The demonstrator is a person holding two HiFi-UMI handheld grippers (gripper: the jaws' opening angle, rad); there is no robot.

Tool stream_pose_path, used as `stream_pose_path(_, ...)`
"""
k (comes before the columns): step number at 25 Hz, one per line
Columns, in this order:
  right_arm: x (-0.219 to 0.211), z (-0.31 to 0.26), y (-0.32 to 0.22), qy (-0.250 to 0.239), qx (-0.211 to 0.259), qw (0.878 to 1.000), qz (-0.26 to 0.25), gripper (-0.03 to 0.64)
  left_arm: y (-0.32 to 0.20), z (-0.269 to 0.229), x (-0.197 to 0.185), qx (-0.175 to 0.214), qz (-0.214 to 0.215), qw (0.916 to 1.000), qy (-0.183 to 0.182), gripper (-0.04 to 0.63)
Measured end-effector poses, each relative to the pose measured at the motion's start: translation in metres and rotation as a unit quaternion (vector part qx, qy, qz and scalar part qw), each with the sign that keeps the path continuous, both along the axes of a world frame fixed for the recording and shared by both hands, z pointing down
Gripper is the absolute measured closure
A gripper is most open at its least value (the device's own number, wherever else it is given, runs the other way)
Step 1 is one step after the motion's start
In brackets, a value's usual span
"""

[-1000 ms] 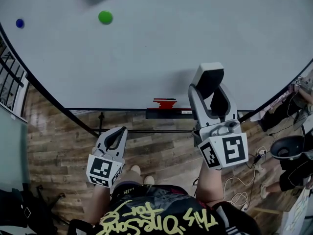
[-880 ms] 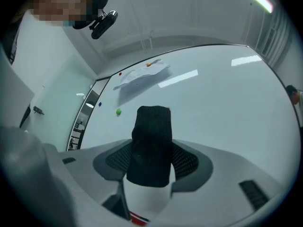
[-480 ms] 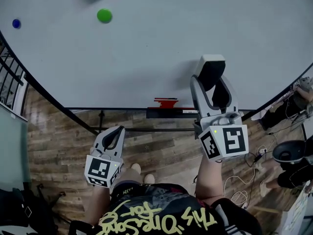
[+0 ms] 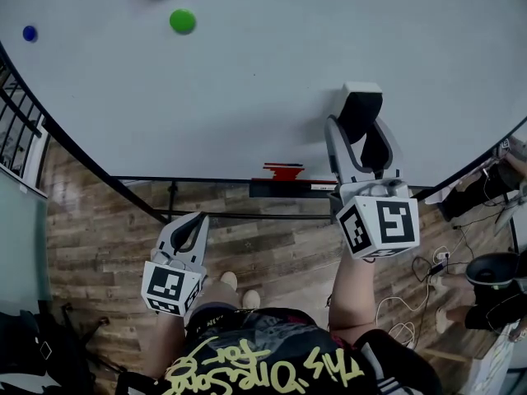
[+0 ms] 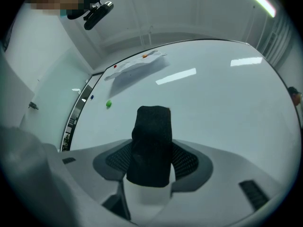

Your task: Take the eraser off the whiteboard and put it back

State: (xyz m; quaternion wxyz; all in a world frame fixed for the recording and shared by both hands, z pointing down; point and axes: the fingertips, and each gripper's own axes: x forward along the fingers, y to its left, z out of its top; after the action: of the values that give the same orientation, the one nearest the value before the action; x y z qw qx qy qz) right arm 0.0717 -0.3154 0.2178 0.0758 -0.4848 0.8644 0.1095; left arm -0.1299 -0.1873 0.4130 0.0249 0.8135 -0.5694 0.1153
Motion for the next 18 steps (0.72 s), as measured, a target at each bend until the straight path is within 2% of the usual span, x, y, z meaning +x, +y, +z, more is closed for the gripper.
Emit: stream_pose_path(18, 0.01, 0.003, -0.024, 0.012, -0.009, 0.999, 0.041, 0.377, 0.006, -0.002, -0.01, -0.001, -0.017, 0.9999, 0.002, 0.588)
